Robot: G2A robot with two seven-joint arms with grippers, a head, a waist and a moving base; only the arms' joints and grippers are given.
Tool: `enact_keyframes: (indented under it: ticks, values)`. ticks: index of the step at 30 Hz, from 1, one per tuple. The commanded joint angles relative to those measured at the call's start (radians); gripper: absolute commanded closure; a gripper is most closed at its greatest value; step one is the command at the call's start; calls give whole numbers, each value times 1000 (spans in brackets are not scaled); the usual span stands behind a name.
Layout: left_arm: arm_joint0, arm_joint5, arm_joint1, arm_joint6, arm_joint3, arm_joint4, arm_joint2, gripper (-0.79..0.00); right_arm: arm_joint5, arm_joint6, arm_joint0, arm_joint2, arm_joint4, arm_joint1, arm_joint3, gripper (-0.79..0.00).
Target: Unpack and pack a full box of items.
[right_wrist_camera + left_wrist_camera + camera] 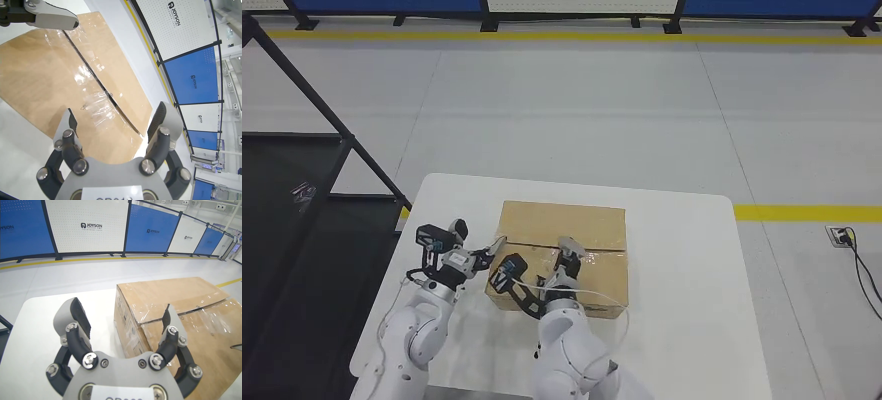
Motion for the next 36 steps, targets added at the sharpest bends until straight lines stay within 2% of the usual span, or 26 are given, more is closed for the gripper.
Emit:
enact_keyframes:
  ticks: [1,12,23,32,36]
  values:
    - [2,0,1,1,-1,-3,-3,-785,-7,10,16,-5,6,-8,20,-345]
    - [3,1,6,-2,-6,-8,-2,-785,-53,71,54,-8,28,-47,79,-320]
    - [2,4,9,0,-8,-7,4,-785,-145,77,33,25,52,-62,66,-320]
    - [7,11,12,2,-13,-4,7,-785,-156,89,57,43,62,-81,123,-320]
    - [8,14,13,2,-15,-4,7,-785,-138,104,66,40,48,-92,146,-289]
